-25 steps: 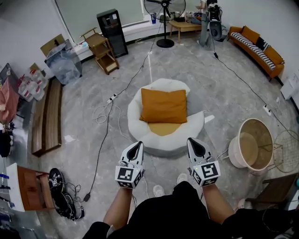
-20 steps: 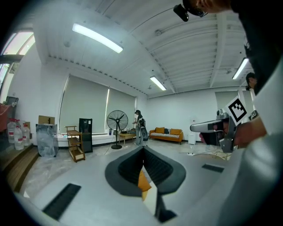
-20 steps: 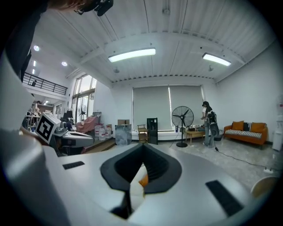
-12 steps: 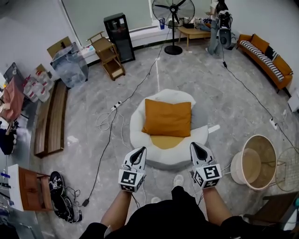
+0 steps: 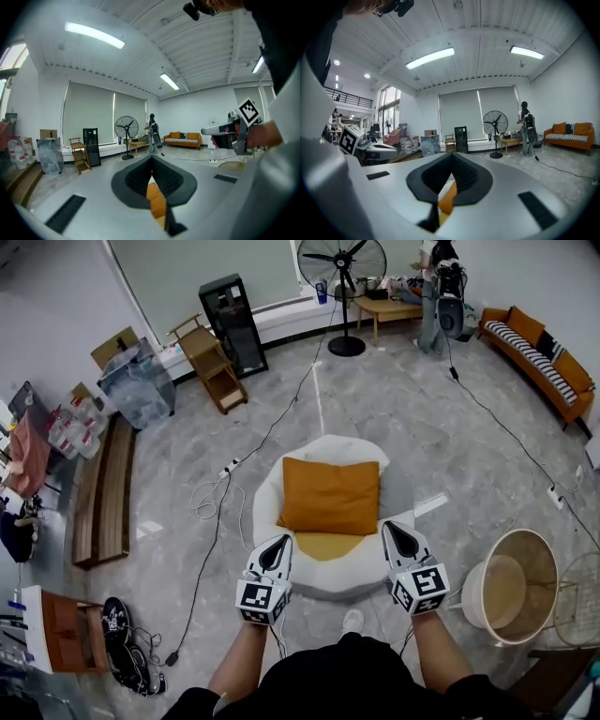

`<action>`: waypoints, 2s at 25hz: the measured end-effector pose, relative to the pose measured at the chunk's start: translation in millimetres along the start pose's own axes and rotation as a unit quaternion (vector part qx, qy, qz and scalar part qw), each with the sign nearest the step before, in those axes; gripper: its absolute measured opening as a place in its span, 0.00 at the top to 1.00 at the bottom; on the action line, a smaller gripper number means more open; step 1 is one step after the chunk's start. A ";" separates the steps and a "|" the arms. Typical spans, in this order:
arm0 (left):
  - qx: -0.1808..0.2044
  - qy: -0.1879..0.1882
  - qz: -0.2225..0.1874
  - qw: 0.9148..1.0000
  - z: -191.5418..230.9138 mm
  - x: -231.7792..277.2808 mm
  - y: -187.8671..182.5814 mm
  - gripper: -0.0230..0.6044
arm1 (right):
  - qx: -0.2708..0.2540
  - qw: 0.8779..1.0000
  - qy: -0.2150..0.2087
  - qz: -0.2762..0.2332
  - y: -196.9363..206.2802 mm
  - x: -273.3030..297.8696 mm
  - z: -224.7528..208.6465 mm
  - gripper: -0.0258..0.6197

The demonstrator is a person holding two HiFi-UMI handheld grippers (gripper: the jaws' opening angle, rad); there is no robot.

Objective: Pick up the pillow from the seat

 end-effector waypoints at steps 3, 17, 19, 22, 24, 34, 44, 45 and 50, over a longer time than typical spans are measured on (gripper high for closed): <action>0.008 -0.013 0.006 1.000 3.6 22.9 1.6 0.94 | -0.008 1.000 -0.009 -0.007 -6.3 16.9 -16.9 0.95; -0.033 -0.026 0.020 0.999 61.6 81.3 6.3 0.94 | 0.005 0.999 -0.033 0.018 9.5 99.6 -45.1 0.95; -0.035 -0.023 0.027 0.999 72.2 90.9 12.5 0.94 | 0.003 0.999 -0.029 0.022 12.0 115.2 -44.9 0.95; -0.039 -0.026 0.042 0.998 95.7 104.1 20.2 0.94 | 0.007 0.999 -0.023 0.033 11.4 141.9 -42.0 0.95; -0.047 -0.026 0.047 0.997 112.6 113.6 22.3 0.94 | 0.007 0.999 -0.021 0.037 7.3 158.1 -39.5 0.95; -0.078 -0.012 0.053 0.995 199.2 147.0 41.7 0.94 | -0.011 0.997 0.003 0.078 33.2 240.1 -35.7 0.95; -0.147 -0.012 0.099 0.984 243.0 183.1 108.5 0.94 | 0.063 0.984 0.013 0.168 91.7 276.0 -67.0 0.95; -0.150 -0.011 0.102 0.983 243.4 187.1 115.3 0.94 | 0.062 0.982 0.012 0.177 100.2 278.0 -70.1 0.95; -0.155 -0.023 0.135 0.978 245.2 211.5 158.5 0.94 | 0.075 0.974 0.003 0.216 152.8 294.8 -93.8 0.91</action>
Point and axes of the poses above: the fingertips, and each gripper's own axes: x forward along the fingers, z to its left, y out of its underside, the point moved 5 cm from there along -x, backward along the fingers, and after that the axes turned 1 degree about -x, right-handed, at the moved point
